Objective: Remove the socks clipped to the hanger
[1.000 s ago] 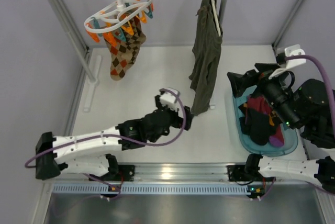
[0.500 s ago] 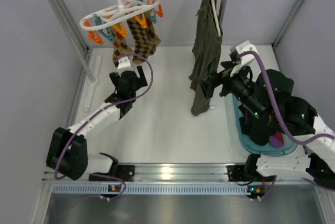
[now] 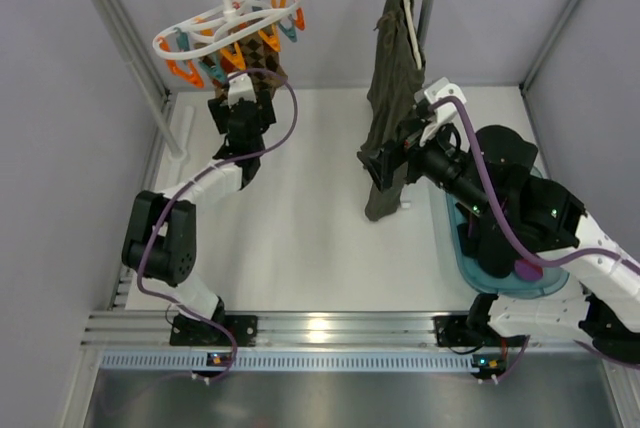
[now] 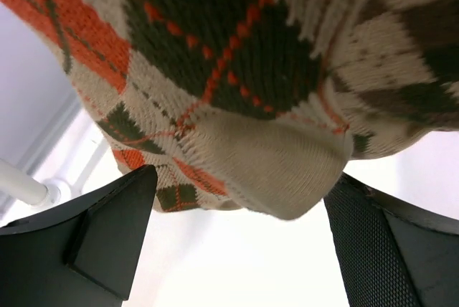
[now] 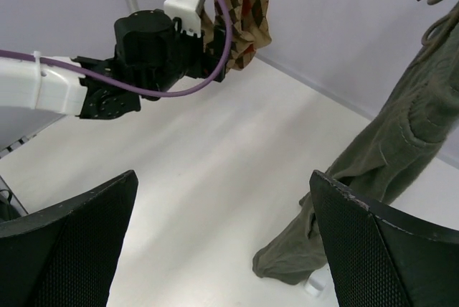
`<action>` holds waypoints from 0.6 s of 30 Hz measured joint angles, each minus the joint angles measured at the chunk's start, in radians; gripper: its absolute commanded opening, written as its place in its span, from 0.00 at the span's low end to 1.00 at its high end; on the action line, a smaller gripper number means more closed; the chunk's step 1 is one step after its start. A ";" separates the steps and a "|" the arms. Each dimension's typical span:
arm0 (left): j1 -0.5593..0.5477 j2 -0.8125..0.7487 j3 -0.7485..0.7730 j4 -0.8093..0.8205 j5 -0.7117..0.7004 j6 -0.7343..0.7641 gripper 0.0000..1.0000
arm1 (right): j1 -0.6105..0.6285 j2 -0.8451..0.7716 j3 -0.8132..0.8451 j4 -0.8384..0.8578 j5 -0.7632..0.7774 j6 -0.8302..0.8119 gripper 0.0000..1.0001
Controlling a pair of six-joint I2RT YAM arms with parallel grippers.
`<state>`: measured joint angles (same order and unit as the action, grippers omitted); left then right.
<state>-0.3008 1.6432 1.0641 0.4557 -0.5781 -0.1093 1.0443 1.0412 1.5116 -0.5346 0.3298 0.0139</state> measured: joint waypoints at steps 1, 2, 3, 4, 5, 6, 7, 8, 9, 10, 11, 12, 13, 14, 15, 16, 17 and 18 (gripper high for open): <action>0.000 0.011 0.003 0.019 -0.010 0.017 0.99 | -0.002 0.003 0.000 0.004 -0.007 -0.005 0.99; 0.000 0.019 0.007 0.034 -0.019 0.032 0.99 | -0.006 0.008 -0.001 0.013 -0.019 -0.012 0.99; 0.000 0.032 0.013 0.051 -0.031 0.046 0.98 | -0.011 0.014 -0.004 0.025 -0.032 -0.018 0.99; 0.002 0.044 0.021 0.068 -0.047 0.063 0.99 | -0.013 0.018 -0.007 0.032 -0.042 -0.022 0.99; 0.002 0.056 0.031 0.079 -0.068 0.080 0.98 | -0.016 0.025 -0.008 0.035 -0.051 -0.027 0.99; 0.003 0.068 0.042 0.090 -0.083 0.092 0.98 | -0.019 0.034 -0.008 0.037 -0.062 -0.032 0.99; 0.004 0.079 0.052 0.096 -0.100 0.106 0.98 | -0.022 0.043 -0.008 0.039 -0.071 -0.037 1.00; 0.005 0.086 0.060 0.102 -0.118 0.114 0.98 | -0.024 0.050 -0.008 0.041 -0.077 -0.040 0.99; 0.005 0.093 0.068 0.106 -0.138 0.123 0.98 | -0.029 0.060 -0.009 0.042 -0.089 -0.043 1.00; 0.005 0.096 0.071 0.112 -0.154 0.132 0.99 | -0.035 0.069 -0.009 0.042 -0.101 -0.046 1.00; 0.006 0.096 0.071 0.117 -0.167 0.135 0.99 | -0.040 0.077 -0.009 0.042 -0.112 -0.048 1.00; 0.006 0.095 0.071 0.121 -0.174 0.138 0.99 | -0.050 0.086 -0.010 0.044 -0.124 -0.048 0.99; 0.006 0.093 0.069 0.124 -0.174 0.138 0.99 | -0.060 0.093 -0.013 0.047 -0.137 -0.048 0.99; 0.006 0.086 0.061 0.128 -0.173 0.138 0.98 | -0.068 0.099 -0.013 0.048 -0.145 -0.048 1.00; 0.006 0.076 0.049 0.128 -0.171 0.138 0.95 | -0.079 0.106 -0.013 0.050 -0.158 -0.048 0.99; 0.006 0.064 0.036 0.128 -0.171 0.138 0.95 | -0.089 0.110 -0.013 0.053 -0.168 -0.048 0.99; 0.006 0.053 0.025 0.127 -0.174 0.138 0.95 | -0.099 0.114 -0.013 0.056 -0.177 -0.047 0.99; 0.006 0.040 0.014 0.127 -0.179 0.139 0.99 | -0.108 0.117 -0.014 0.058 -0.188 -0.047 0.99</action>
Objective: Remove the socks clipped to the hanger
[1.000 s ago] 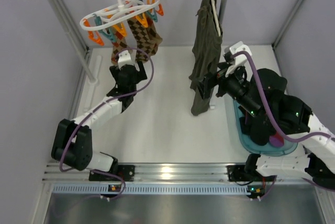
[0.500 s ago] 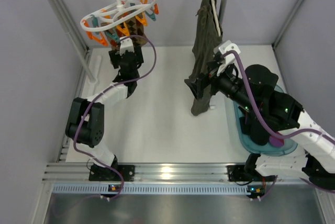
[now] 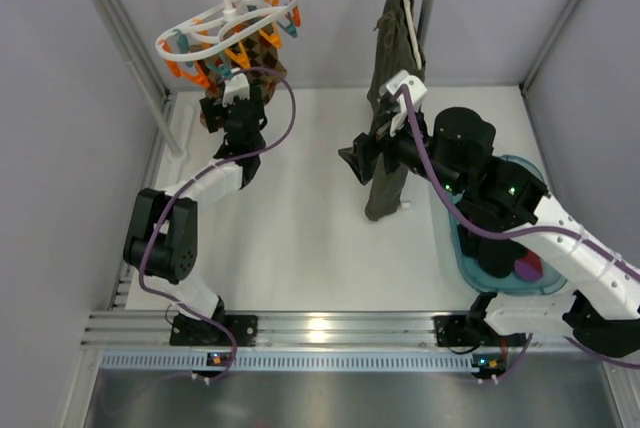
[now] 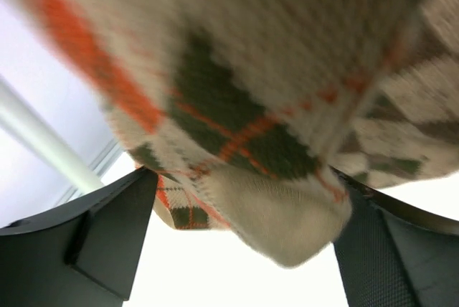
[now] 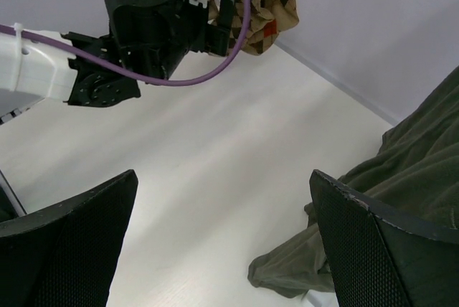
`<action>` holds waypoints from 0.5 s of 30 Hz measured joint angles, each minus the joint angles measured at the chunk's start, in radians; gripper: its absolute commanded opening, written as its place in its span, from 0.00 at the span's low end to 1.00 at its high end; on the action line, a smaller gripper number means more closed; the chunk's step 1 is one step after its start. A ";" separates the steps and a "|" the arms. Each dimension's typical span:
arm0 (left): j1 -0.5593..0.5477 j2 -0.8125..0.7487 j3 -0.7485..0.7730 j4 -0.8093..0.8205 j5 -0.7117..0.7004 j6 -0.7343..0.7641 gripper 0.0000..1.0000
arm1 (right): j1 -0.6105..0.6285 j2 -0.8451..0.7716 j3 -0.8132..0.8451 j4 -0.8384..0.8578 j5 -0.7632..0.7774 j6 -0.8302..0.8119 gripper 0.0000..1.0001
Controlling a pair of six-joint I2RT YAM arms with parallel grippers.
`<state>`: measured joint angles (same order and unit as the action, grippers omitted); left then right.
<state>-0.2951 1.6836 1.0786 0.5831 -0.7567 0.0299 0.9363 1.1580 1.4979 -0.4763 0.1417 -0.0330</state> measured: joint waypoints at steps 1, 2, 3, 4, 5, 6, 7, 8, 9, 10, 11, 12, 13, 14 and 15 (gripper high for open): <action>0.000 -0.015 -0.011 0.000 -0.007 0.001 0.98 | -0.006 0.001 -0.001 0.003 -0.008 0.000 0.99; 0.000 -0.032 -0.024 0.001 -0.014 -0.001 0.99 | -0.013 0.002 -0.002 0.006 -0.016 0.001 0.99; 0.000 -0.052 -0.039 0.001 -0.019 -0.002 0.98 | -0.017 0.003 -0.002 0.011 -0.024 0.002 0.99; 0.000 -0.075 -0.058 0.001 -0.021 -0.003 0.99 | -0.019 0.003 -0.005 0.019 -0.032 0.003 0.99; 0.000 -0.102 -0.082 0.002 -0.022 -0.005 0.98 | -0.021 0.003 -0.006 0.021 -0.038 0.003 1.00; 0.000 -0.125 -0.101 0.002 -0.019 -0.006 0.99 | -0.022 0.005 -0.006 0.021 -0.043 0.004 1.00; 0.000 -0.152 -0.125 0.003 -0.011 -0.007 0.98 | -0.023 0.006 -0.006 0.023 -0.049 0.007 0.99; 0.000 -0.171 -0.140 0.003 -0.005 -0.009 0.99 | -0.024 0.008 -0.006 0.024 -0.054 0.008 0.99; 0.000 -0.192 -0.154 0.003 0.005 -0.010 0.99 | -0.025 0.010 -0.006 0.026 -0.059 0.010 0.99; 0.000 -0.200 -0.157 0.004 0.011 -0.010 0.98 | -0.025 0.010 -0.006 0.027 -0.064 0.010 0.99; 0.001 -0.203 -0.156 0.009 0.018 -0.010 0.98 | -0.025 0.011 -0.006 0.027 -0.068 0.011 0.99; 0.003 -0.203 -0.156 0.013 0.026 -0.010 0.98 | -0.025 0.011 -0.006 0.027 -0.073 0.011 0.99; 0.008 -0.201 -0.155 0.014 0.038 -0.010 0.96 | -0.025 0.011 -0.006 0.028 -0.078 0.013 0.99; 0.014 -0.194 -0.150 0.014 0.047 -0.010 0.91 | -0.026 0.011 -0.006 0.028 -0.085 0.015 0.99; 0.023 -0.185 -0.142 0.015 0.058 -0.009 0.88 | -0.026 0.012 -0.006 0.029 -0.091 0.016 0.99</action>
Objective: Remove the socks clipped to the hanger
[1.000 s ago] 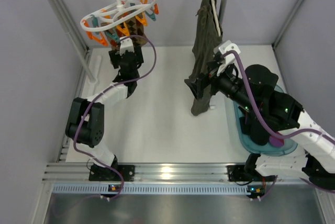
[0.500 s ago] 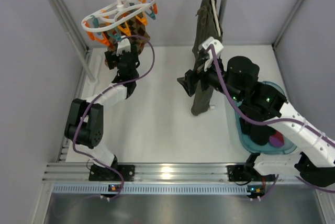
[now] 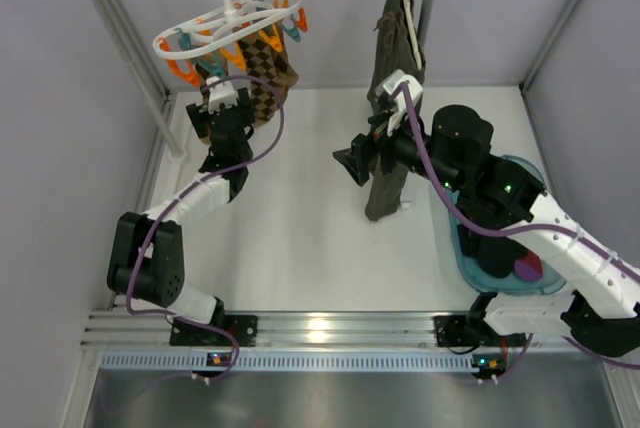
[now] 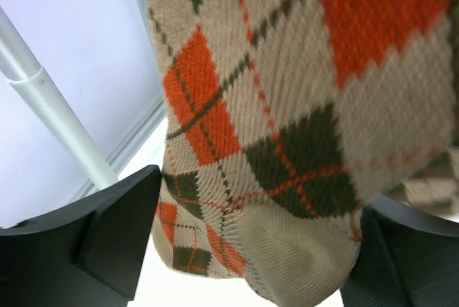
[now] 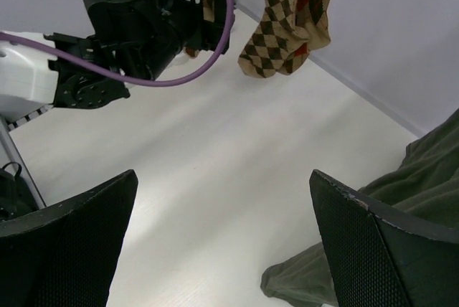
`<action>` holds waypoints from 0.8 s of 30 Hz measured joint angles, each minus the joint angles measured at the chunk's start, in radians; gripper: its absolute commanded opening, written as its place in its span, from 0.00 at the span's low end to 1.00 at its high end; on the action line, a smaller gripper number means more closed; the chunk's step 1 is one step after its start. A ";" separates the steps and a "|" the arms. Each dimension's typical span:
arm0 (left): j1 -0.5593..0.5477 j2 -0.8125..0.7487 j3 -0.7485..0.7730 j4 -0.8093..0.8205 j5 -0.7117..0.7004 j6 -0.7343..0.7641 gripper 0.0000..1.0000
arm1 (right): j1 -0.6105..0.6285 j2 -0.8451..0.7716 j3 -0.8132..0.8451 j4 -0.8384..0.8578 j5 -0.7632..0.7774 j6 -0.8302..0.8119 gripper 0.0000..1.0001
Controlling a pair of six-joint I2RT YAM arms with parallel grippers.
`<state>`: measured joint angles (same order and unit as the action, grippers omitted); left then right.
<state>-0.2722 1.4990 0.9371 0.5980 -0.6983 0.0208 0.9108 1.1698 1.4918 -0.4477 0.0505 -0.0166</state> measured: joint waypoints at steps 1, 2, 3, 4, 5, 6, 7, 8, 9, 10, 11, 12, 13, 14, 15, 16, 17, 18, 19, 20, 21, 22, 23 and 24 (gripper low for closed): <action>0.010 0.014 0.014 0.000 0.006 0.000 0.79 | 0.000 0.000 0.000 0.000 -0.005 0.001 0.99; 0.020 0.032 0.034 0.000 0.010 0.002 0.51 | 0.000 0.000 0.000 0.001 -0.010 0.002 1.00; 0.028 0.050 0.055 0.001 0.014 0.002 0.43 | 0.000 0.000 0.000 0.003 -0.014 0.002 0.99; 0.035 0.065 0.074 0.000 0.019 0.015 0.33 | 0.000 0.000 0.000 0.006 -0.018 0.002 0.99; 0.039 0.076 0.087 0.000 0.023 0.017 0.26 | 0.000 0.001 0.000 0.011 -0.021 0.002 0.99; 0.042 0.083 0.098 0.000 0.025 0.023 0.13 | 0.000 0.002 0.000 0.014 -0.023 0.002 1.00; 0.043 0.087 0.103 0.001 0.027 0.023 0.03 | 0.000 0.002 0.000 0.016 -0.024 0.002 1.00; 0.043 0.087 0.105 0.002 0.028 0.024 0.00 | 0.000 0.002 0.000 0.017 -0.026 0.002 0.99; 0.043 0.087 0.105 0.002 0.026 0.024 0.00 | 0.000 0.002 -0.002 0.020 -0.027 0.005 1.00; 0.042 0.087 0.105 0.001 0.023 0.025 0.00 | 0.000 0.002 -0.006 0.025 -0.028 0.011 0.99; 0.041 0.086 0.105 0.001 0.019 0.023 0.00 | 0.000 0.002 -0.006 0.025 -0.029 0.015 0.99; 0.038 0.080 0.103 0.001 0.008 0.021 0.00 | 0.000 0.002 -0.008 0.027 -0.030 0.020 0.99; 0.032 0.070 0.095 0.000 -0.008 0.015 0.00 | -0.001 0.002 -0.011 0.031 -0.030 0.023 0.99; 0.027 0.054 0.083 0.000 -0.028 0.011 0.00 | -0.002 0.002 -0.013 0.034 -0.033 0.028 0.99; 0.019 0.029 0.065 -0.001 -0.049 0.007 0.00 | -0.002 0.002 -0.013 0.037 -0.040 0.031 0.99; 0.006 -0.001 0.044 -0.003 -0.072 0.005 0.00 | -0.002 0.002 -0.013 0.037 -0.044 0.036 1.00; -0.007 -0.027 0.028 -0.003 -0.092 0.003 0.00 | -0.002 0.001 -0.013 0.039 -0.050 0.040 0.99; -0.029 -0.059 0.012 -0.004 -0.114 0.001 0.00 | -0.002 -0.002 -0.013 0.039 -0.055 0.044 1.00; -0.059 -0.087 0.001 -0.003 -0.138 0.001 0.00 | -0.002 -0.005 -0.016 0.042 -0.057 0.047 0.99; -0.094 -0.109 -0.003 -0.001 -0.169 0.003 0.00 | -0.002 -0.012 -0.022 0.045 -0.059 0.052 0.99; -0.132 -0.122 -0.002 0.003 -0.191 0.008 0.00 | -0.002 -0.019 -0.028 0.044 -0.061 0.055 0.99; -0.174 -0.131 -0.002 0.010 -0.217 0.016 0.00 | -0.002 -0.026 -0.034 0.044 -0.063 0.059 0.99; -0.220 -0.134 -0.002 0.016 -0.245 0.026 0.00 | -0.002 -0.034 -0.039 0.045 -0.064 0.063 0.99; -0.253 -0.132 0.000 0.019 -0.266 0.035 0.00 | -0.002 -0.042 -0.040 0.041 -0.064 0.067 1.00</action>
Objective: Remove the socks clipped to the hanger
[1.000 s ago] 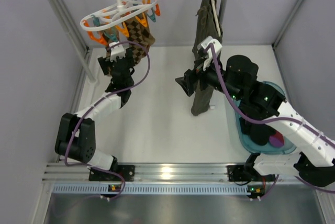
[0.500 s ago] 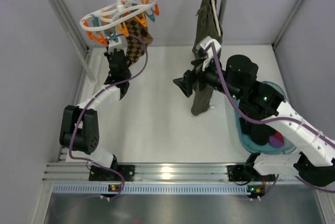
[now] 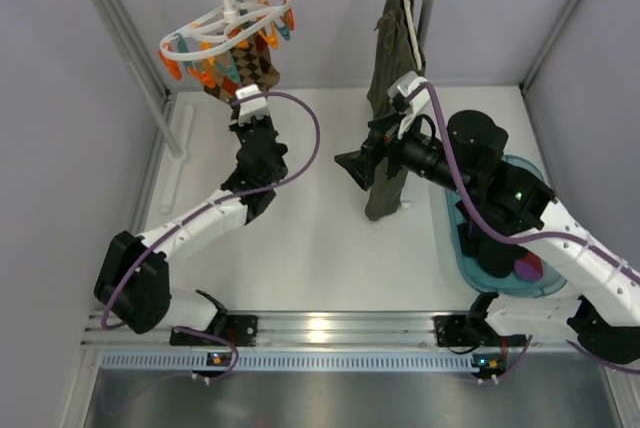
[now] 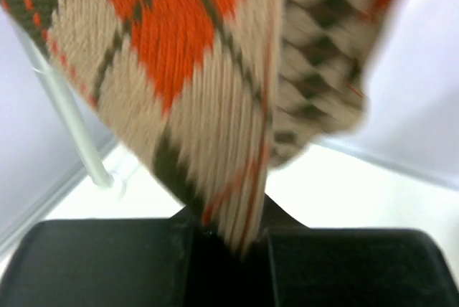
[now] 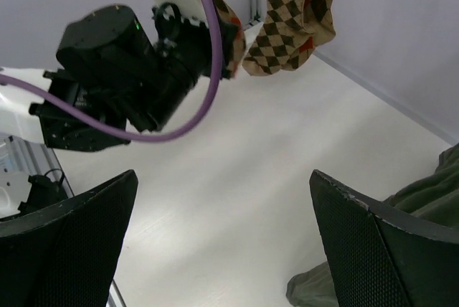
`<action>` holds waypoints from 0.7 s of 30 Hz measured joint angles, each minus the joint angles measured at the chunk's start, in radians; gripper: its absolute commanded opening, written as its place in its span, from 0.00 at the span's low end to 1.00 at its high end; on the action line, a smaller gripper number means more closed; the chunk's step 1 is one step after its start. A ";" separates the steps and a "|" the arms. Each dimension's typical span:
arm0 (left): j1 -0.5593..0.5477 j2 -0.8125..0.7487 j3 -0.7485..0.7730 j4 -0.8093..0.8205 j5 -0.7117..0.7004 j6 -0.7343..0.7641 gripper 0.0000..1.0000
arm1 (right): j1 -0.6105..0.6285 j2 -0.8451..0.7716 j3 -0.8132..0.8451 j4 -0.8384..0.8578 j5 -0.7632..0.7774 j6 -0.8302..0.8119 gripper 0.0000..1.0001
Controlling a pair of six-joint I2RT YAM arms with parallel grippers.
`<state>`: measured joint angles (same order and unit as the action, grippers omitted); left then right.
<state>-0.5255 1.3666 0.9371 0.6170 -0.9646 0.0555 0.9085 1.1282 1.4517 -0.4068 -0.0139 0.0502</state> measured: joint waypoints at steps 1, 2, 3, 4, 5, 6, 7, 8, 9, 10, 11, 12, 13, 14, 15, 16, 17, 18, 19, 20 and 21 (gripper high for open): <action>-0.040 0.006 0.001 0.000 -0.022 0.008 0.00 | 0.000 -0.006 0.000 0.000 0.000 0.003 1.00; -0.083 0.016 0.003 0.000 -0.048 0.018 0.00 | 0.000 -0.014 0.000 0.001 0.001 0.008 0.99; -0.115 0.027 0.006 0.000 -0.066 0.024 0.00 | 0.000 -0.024 0.000 0.000 0.002 0.013 0.99; -0.146 0.039 0.010 0.000 -0.086 0.031 0.00 | 0.000 -0.031 0.002 -0.004 0.003 0.016 1.00; -0.169 0.050 0.015 0.000 -0.102 0.038 0.00 | 0.000 -0.039 0.005 -0.006 0.005 0.020 1.00; -0.193 0.064 0.024 -0.001 -0.126 0.046 0.00 | 0.000 -0.043 0.015 -0.014 0.013 0.022 1.00; -0.213 0.077 0.035 -0.001 -0.140 0.053 0.00 | -0.001 -0.044 0.031 -0.024 0.018 0.022 1.00; -0.235 0.094 0.050 -0.001 -0.157 0.061 0.00 | -0.001 -0.044 0.047 -0.032 0.025 0.023 0.99; -0.255 0.111 0.070 0.000 -0.173 0.071 0.00 | -0.001 -0.042 0.069 -0.044 0.034 0.023 0.99; -0.272 0.130 0.092 0.000 -0.185 0.080 0.00 | -0.001 -0.040 0.085 -0.051 0.042 0.022 0.99; -0.291 0.153 0.122 0.000 -0.201 0.095 0.00 | -0.002 -0.039 0.104 -0.058 0.051 0.022 0.99; -0.303 0.171 0.145 0.002 -0.207 0.104 0.00 | -0.002 -0.036 0.124 -0.066 0.059 0.022 0.99; -0.319 0.198 0.181 0.004 -0.218 0.121 0.00 | -0.004 -0.032 0.143 -0.074 0.066 0.022 0.99; -0.330 0.218 0.207 0.005 -0.219 0.134 0.00 | -0.008 -0.027 0.162 -0.079 0.071 0.022 0.99; -0.342 0.246 0.238 0.006 -0.228 0.151 0.00 | -0.010 -0.023 0.179 -0.084 0.075 0.022 0.99; -0.354 0.276 0.274 0.009 -0.234 0.169 0.03 | -0.012 -0.017 0.194 -0.091 0.079 0.022 1.00; -0.363 0.306 0.309 0.010 -0.238 0.187 0.04 | -0.014 -0.010 0.211 -0.097 0.082 0.022 0.99; -0.372 0.333 0.336 0.011 -0.239 0.204 0.06 | -0.014 0.001 0.228 -0.105 0.085 0.022 0.99; -0.379 0.356 0.355 0.011 -0.240 0.217 0.08 | -0.015 0.012 0.245 -0.111 0.087 0.022 0.99; -0.384 0.373 0.364 0.011 -0.240 0.230 0.13 | -0.015 0.025 0.261 -0.116 0.091 0.021 0.99; -0.387 0.385 0.366 0.010 -0.240 0.238 0.13 | -0.016 0.033 0.268 -0.118 0.092 0.021 0.99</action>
<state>-0.9127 1.7512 1.3029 0.6270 -1.2049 0.2939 0.8928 1.1614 1.7195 -0.5247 0.0780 0.0715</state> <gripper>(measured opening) 0.103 0.994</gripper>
